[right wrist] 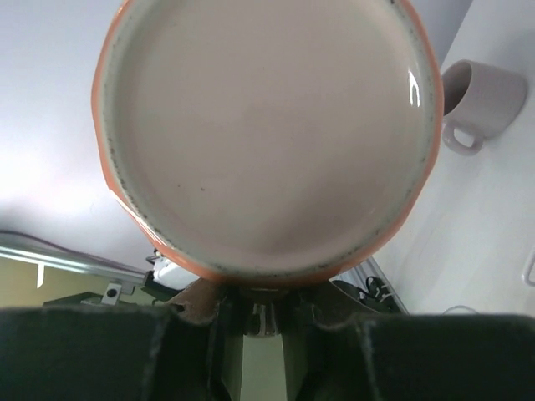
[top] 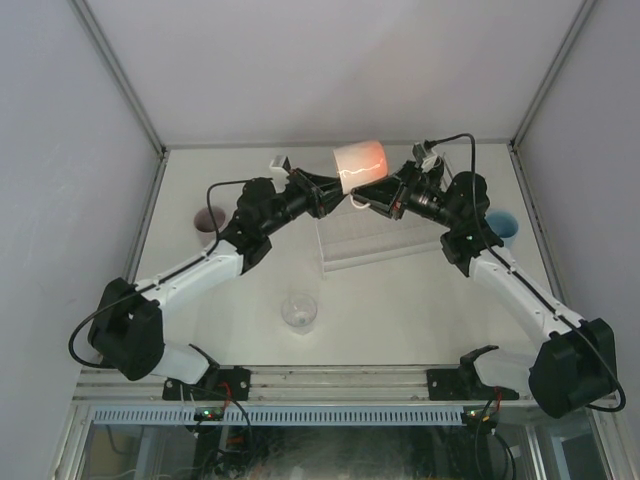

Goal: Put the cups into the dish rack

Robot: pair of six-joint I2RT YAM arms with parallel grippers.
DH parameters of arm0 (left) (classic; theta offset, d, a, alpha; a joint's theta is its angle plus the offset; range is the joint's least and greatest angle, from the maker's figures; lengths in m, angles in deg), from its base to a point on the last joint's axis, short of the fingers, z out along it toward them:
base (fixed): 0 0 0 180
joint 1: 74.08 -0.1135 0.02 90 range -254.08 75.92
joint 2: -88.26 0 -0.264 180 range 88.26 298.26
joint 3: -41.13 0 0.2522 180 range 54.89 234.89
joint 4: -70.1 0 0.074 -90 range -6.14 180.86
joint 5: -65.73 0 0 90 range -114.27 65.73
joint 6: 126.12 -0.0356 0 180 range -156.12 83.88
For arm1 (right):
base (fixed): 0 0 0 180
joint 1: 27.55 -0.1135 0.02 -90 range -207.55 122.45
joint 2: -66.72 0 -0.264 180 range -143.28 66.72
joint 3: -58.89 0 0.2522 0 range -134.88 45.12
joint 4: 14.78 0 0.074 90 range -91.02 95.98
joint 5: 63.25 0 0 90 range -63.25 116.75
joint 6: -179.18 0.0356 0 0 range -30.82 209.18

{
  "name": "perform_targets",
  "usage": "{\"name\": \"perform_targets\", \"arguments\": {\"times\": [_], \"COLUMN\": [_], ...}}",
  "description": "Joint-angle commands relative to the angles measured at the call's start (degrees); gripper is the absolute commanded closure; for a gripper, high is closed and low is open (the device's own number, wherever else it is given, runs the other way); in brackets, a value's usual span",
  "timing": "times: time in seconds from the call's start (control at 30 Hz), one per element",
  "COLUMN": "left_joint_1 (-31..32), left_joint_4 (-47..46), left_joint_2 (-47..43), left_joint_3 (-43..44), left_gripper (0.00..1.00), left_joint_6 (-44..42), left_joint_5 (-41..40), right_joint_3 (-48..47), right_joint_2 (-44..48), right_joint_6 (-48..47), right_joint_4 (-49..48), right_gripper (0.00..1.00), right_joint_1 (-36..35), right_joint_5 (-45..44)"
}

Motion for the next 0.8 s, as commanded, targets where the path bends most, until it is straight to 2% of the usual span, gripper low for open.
{"name": "perform_targets", "arguments": {"times": [0.0, 0.07, 0.1, 0.23, 0.4, 0.53, 0.63, 0.77], "left_joint_1": [0.11, -0.09, -0.21, -1.63, -4.36, -6.67, -8.77, -10.93], "left_joint_4": [-2.39, 0.36, 1.82, 8.18, 21.97, 33.70, 37.86, 41.33], "left_joint_2": [-3.47, -4.17, -4.54, -6.67, -11.64, -14.43, -16.42, -18.08], "left_joint_3": [-0.47, -0.74, -0.97, -2.36, -2.99, 0.53, 1.22, 1.51], "left_gripper": [0.70, 0.53, 0.47, 0.35, 0.32, 0.31, 0.31, 0.31], "left_joint_6": [-3.86, -5.91, -6.93, -11.21, -20.37, -30.51, -35.14, -39.84], "left_joint_5": [-1.03, -1.57, -2.00, -3.54, -6.63, -9.05, -10.12, -9.83], "right_joint_3": [-0.46, -0.41, -0.37, -0.34, -0.46, -1.59, -4.18, -6.90], "right_joint_2": [2.16, 2.89, 3.21, 4.69, 6.73, 8.03, 6.94, 4.18], "right_joint_6": [-3.91, -4.75, -5.31, -7.99, -14.94, -23.91, -32.04, -37.78], "right_joint_4": [2.12, 3.58, 4.39, 8.41, 20.07, 33.59, 41.81, 47.22], "right_gripper": [1.00, 1.00, 1.00, 1.00, 1.00, 1.00, 1.00, 1.00], "right_joint_1": [1.36, 2.11, 2.64, 5.46, 9.69, 12.37, 12.93, 13.01], "right_joint_5": [-4.38, -4.62, -4.75, -4.78, -7.37, -14.69, -22.13, -32.01]}}
